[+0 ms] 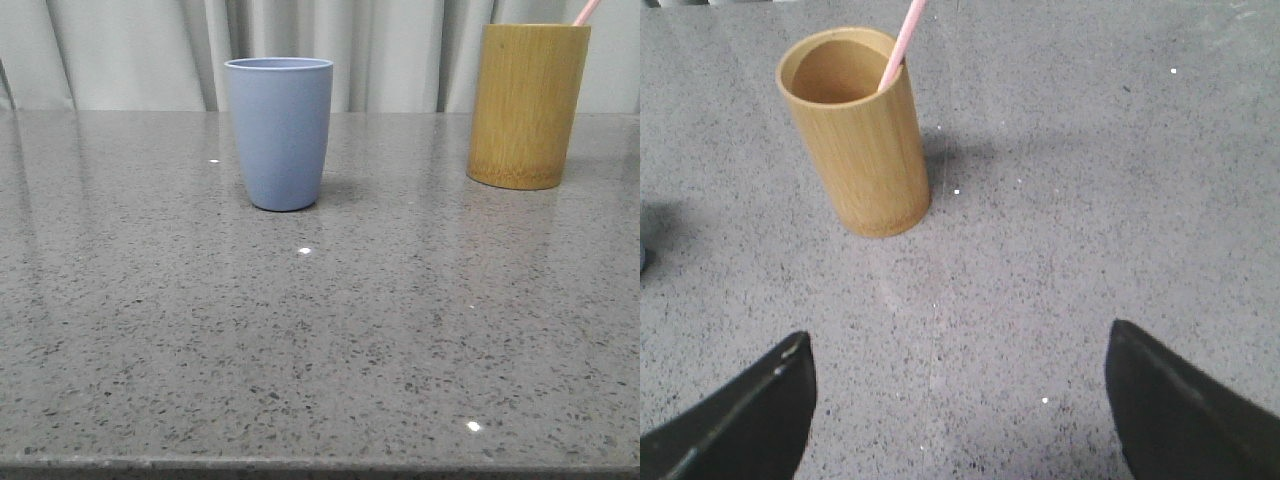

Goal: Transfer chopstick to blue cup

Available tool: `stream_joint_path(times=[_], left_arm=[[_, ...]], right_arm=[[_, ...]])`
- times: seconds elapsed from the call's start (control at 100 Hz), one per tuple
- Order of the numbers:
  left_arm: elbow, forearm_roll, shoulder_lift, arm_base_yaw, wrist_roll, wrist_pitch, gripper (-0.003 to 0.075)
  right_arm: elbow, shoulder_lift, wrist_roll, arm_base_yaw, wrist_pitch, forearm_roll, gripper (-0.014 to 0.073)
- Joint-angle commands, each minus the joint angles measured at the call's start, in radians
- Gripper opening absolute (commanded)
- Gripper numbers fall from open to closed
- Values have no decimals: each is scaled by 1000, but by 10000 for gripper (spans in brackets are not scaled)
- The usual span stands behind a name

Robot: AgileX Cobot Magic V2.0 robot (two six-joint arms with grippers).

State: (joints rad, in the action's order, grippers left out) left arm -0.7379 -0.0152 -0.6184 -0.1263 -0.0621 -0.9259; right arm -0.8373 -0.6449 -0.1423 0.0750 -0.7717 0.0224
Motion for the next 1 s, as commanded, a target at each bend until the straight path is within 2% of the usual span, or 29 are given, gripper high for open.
stream_joint_path(times=[0.0, 0.38, 0.77, 0.99], left_arm=[[6, 7, 43, 5, -14, 86, 410], [13, 5, 62, 5, -14, 91, 410], [13, 5, 62, 5, -14, 91, 410], [13, 5, 62, 5, -14, 91, 410]], right_arm=[[-35, -17, 4, -5, 118, -13, 592], [-35, -212, 4, -5, 539, -3, 592], [-35, -474, 4, -5, 864, 42, 592], [-35, -560, 4, -5, 980, 75, 592]])
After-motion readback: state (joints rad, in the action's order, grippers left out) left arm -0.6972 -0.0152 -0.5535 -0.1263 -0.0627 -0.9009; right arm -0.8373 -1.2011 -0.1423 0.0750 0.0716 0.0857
